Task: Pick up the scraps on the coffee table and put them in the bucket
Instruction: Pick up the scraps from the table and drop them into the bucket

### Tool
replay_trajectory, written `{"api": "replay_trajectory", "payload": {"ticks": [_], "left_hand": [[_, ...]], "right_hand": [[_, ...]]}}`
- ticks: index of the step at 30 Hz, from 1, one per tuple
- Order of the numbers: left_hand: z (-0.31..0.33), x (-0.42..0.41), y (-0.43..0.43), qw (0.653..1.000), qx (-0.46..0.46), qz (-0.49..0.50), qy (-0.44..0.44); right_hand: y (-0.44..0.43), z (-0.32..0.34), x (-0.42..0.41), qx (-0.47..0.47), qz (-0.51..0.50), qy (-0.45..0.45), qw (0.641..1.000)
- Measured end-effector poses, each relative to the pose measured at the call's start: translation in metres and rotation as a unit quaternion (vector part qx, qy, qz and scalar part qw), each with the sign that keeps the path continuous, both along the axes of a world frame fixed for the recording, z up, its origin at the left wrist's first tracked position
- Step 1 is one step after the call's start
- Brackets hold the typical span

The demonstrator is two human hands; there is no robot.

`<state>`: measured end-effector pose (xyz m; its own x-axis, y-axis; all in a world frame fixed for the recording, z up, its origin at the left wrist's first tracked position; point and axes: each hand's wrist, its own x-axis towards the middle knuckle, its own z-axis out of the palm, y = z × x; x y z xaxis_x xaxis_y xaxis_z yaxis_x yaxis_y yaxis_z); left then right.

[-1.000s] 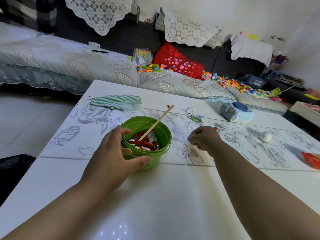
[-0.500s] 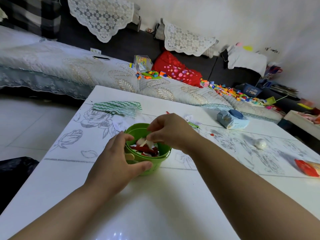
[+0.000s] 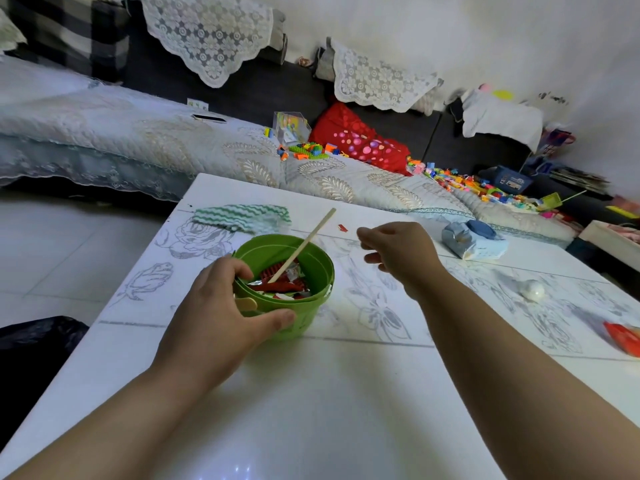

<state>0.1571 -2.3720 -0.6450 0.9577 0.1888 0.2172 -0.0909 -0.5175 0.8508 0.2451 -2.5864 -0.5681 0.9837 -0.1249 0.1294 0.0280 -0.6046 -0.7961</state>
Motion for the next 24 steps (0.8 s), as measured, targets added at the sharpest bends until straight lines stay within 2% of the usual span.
{"api": "replay_trajectory", "payload": {"ticks": [3,6,11,15,17,21,24], "left_hand": [[0.002,0.001,0.012,1.0,-0.001,0.027,-0.007],[0.001,0.001,0.022,0.999,0.0,0.046,-0.001],[-0.001,-0.001,0.033,0.998,0.007,0.064,0.003],[-0.001,-0.003,0.038,0.997,0.013,0.073,0.007],[-0.002,-0.003,0.041,0.997,0.012,0.076,0.011],[-0.002,-0.004,0.047,0.996,0.014,0.089,0.009],[-0.002,-0.005,0.05,0.995,0.009,0.097,0.012]], "right_hand": [[-0.011,-0.024,0.021,-0.077,-0.018,0.03,0.996],[-0.009,-0.05,0.035,-0.161,0.008,0.081,0.984],[0.025,-0.079,0.049,-0.21,0.08,0.106,0.969],[0.057,-0.094,0.06,-0.321,0.149,0.113,0.928],[0.068,-0.098,0.064,-0.361,0.144,0.102,0.916],[0.077,-0.101,0.071,-0.309,0.08,0.068,0.945],[0.074,-0.102,0.078,-0.311,0.057,0.06,0.947]]}}
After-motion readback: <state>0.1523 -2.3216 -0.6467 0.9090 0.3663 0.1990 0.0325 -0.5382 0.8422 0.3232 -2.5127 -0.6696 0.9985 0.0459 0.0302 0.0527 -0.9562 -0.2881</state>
